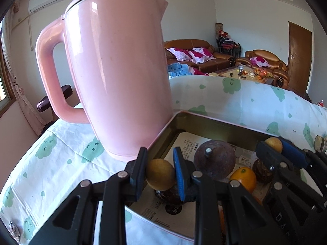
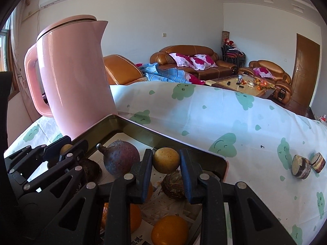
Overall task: Organize fruits
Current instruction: 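Open both tools to drop the small tan fruits into the tin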
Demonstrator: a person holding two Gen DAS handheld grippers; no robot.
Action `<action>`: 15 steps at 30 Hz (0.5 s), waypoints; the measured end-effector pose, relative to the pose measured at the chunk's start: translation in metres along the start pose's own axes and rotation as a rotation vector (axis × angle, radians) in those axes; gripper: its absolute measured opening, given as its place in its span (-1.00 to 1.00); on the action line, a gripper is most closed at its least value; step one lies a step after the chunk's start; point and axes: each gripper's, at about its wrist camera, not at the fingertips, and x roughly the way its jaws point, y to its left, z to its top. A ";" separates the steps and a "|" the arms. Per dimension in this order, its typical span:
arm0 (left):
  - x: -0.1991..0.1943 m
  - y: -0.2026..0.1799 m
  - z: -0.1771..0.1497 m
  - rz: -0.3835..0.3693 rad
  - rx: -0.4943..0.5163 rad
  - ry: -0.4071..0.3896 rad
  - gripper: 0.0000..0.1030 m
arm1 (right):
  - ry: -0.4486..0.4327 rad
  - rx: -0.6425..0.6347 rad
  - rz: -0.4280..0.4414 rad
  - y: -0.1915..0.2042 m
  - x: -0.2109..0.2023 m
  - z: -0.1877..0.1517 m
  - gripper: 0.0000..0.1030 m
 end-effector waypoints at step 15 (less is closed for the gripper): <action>0.010 0.004 0.001 -0.066 -0.045 0.044 -0.24 | -0.106 0.118 0.137 -0.024 -0.025 -0.008 0.31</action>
